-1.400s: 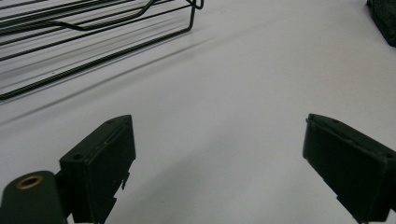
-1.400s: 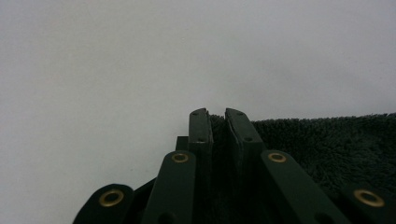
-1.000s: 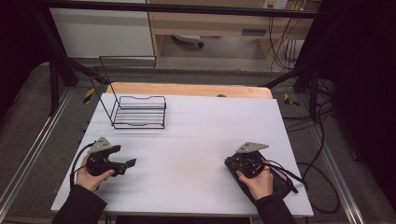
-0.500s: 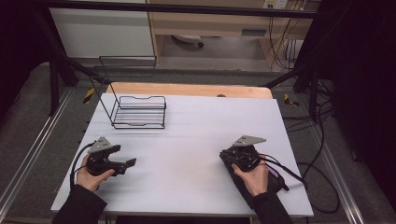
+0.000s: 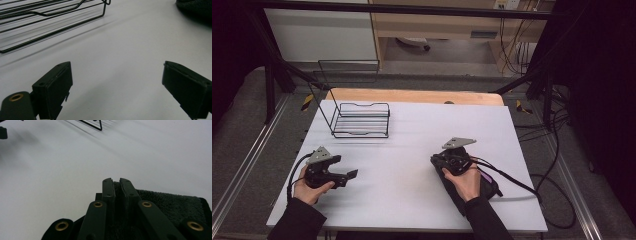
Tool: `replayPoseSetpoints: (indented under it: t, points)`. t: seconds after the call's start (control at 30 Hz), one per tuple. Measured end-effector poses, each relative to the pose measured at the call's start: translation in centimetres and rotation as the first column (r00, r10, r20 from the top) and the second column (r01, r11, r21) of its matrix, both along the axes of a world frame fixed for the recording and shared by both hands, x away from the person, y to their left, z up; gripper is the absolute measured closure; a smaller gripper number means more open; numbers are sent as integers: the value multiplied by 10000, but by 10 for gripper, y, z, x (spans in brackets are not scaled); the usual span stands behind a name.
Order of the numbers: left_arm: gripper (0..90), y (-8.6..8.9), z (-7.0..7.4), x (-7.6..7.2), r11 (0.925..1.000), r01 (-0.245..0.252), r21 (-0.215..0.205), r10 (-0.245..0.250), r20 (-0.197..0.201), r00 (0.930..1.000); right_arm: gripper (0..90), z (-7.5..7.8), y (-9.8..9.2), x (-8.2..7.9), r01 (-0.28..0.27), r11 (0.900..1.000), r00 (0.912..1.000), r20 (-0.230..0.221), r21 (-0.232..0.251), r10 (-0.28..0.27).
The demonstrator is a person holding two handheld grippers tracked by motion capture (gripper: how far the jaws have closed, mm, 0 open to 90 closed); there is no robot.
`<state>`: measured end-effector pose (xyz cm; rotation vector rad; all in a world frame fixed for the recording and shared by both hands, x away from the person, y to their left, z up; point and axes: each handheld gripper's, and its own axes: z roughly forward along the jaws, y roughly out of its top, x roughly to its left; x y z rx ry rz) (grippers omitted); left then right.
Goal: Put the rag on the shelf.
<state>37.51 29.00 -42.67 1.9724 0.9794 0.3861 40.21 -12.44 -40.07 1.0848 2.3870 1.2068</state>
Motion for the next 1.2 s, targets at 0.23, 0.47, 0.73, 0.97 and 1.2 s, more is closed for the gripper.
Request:
replayPoseSetpoints:
  t: [0.23,0.47,0.73,0.97,1.2]
  points:
    - [94,0,0,0,10000,11,-30,-11,-5,10000,834,-2,16,11,67,10000,10000,-21,63,-67]
    - [94,0,-1,1,10000,29,-18,-29,-26,10000,834,-6,30,28,201,9992,9996,-207,341,-194]
    - [94,0,0,1,10000,26,-31,-26,-30,10000,834,-13,51,46,224,9997,9993,-311,74,-222]
    - [95,0,0,1,10000,53,-27,-53,-31,10000,834,-18,64,63,464,9989,9984,-333,-89,-467]
    - [94,0,-1,1,10000,38,-48,-38,-55,10000,809,-33,70,70,537,9982,9972,-501,-255,-549]
